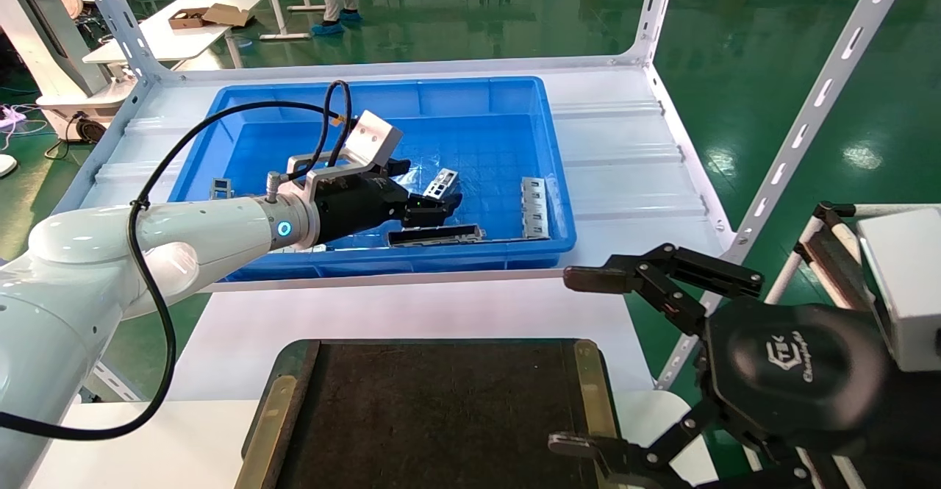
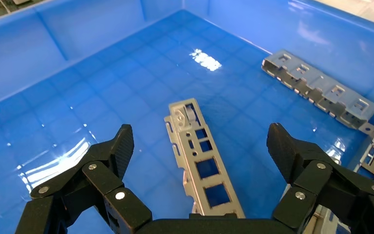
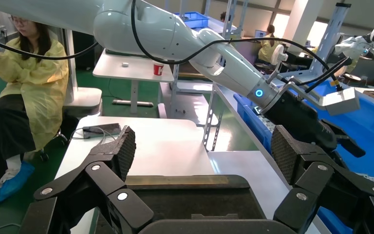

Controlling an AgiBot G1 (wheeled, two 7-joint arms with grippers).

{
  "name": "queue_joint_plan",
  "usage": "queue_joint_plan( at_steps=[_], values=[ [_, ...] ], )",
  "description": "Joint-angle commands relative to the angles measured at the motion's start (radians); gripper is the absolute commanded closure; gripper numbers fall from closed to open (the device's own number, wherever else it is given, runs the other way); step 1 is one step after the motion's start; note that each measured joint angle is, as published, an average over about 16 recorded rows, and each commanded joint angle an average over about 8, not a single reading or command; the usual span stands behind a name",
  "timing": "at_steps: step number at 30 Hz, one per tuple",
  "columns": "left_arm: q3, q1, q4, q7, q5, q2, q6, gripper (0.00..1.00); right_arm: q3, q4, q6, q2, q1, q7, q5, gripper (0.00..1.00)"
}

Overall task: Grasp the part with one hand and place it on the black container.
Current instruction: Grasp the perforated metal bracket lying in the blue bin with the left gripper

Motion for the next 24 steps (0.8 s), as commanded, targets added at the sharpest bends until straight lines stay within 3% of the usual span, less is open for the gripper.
queue_joint_plan(
  at_steps=[1, 24],
  values=[
    [0.003, -0.001, 0.01, -0.002, 0.0, 0.003, 0.001, 1.0, 0.0, 0.0, 0.0, 0.0, 0.0, 0.0, 0.0, 1.0],
    [0.039, 0.014, 0.002, -0.053, -0.012, 0.006, -0.026, 1.0, -0.002, 0.0, 0.001, 0.001, 0.0, -0.001, 0.001, 1.0]
  ],
)
